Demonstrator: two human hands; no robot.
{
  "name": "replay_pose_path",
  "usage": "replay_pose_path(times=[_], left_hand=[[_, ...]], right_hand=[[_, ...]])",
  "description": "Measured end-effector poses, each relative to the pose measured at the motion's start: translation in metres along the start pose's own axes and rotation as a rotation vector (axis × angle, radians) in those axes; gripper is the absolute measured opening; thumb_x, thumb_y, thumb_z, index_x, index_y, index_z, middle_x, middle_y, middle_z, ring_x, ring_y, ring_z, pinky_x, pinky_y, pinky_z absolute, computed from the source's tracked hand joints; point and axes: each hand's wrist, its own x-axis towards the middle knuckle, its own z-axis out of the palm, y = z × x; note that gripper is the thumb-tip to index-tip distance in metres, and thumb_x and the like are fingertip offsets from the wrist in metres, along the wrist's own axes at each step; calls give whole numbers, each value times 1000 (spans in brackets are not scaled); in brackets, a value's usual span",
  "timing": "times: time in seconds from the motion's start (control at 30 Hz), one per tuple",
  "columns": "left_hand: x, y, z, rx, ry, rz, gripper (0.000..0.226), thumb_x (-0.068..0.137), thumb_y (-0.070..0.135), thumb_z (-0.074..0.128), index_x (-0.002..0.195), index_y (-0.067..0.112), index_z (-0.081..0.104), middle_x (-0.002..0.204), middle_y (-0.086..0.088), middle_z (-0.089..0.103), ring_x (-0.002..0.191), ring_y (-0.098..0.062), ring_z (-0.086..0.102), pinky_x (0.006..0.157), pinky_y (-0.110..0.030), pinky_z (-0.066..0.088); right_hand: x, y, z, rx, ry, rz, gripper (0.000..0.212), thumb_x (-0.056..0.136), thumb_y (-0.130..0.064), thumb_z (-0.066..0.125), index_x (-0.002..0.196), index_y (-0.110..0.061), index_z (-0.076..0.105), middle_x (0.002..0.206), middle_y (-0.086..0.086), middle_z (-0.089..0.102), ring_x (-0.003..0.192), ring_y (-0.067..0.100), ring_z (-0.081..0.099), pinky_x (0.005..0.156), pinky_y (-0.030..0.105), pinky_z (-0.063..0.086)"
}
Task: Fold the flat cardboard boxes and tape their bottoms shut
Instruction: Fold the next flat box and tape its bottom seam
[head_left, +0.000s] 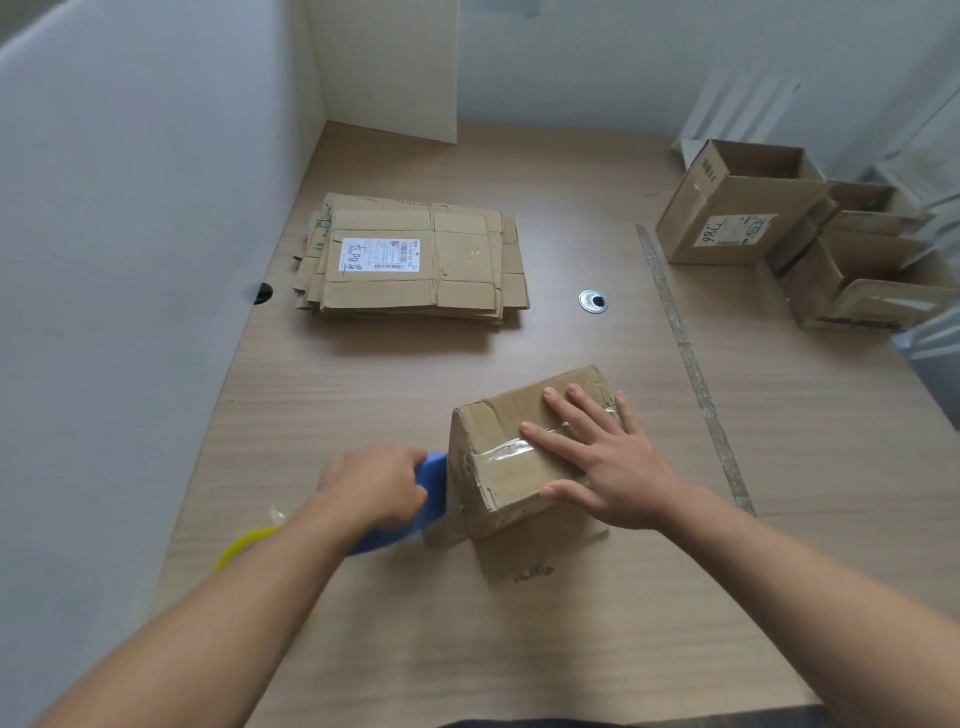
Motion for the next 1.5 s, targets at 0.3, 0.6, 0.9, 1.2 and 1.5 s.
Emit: replay_pose_path(times=[0.3, 0.6, 0.9, 1.2, 1.5], left_hand=[[-10, -20, 10, -61, 28, -35, 58, 77, 43, 42, 134, 54, 43, 125, 13, 63, 106, -20, 59, 85, -34, 51], [-15, -49, -12, -327, 179, -60, 61, 85, 38, 54, 138, 63, 36, 105, 12, 60, 85, -6, 55, 64, -28, 43], [-37, -51, -7, -422, 325, 141, 68, 76, 52, 46, 141, 63, 31, 116, 18, 66, 96, -16, 61, 84, -37, 51], [-46, -44, 4, -70, 869, 711, 55, 93, 30, 55, 146, 27, 42, 80, 6, 58, 63, -20, 49, 60, -30, 42], [-47, -32, 6, 71, 952, 899, 62, 97, 26, 60, 152, 34, 33, 85, -1, 64, 64, -24, 56, 65, -36, 48]], right_hand=[[1, -11, -17, 105, -74, 29, 78, 83, -83, 28, 142, -64, -18, 163, -14, -22, 144, 11, -34, 115, 64, -14], [24, -104, -16, 224, 208, 355, 68, 84, -79, 33, 141, -42, 37, 138, -2, 36, 134, 24, 27, 115, 54, 16], [27, -105, 0, 168, 278, 372, 37, 86, -23, 51, 123, -21, 51, 136, 10, 42, 140, 34, 32, 114, 58, 19], [-4, -45, -4, 97, 307, -5, 43, 73, -3, 77, 115, -4, 66, 127, 19, 61, 125, 45, 55, 101, 63, 40], [-28, -25, -18, 339, 234, -30, 39, 95, -25, 62, 133, -21, 55, 149, -7, 45, 151, 16, 19, 123, 47, 10]])
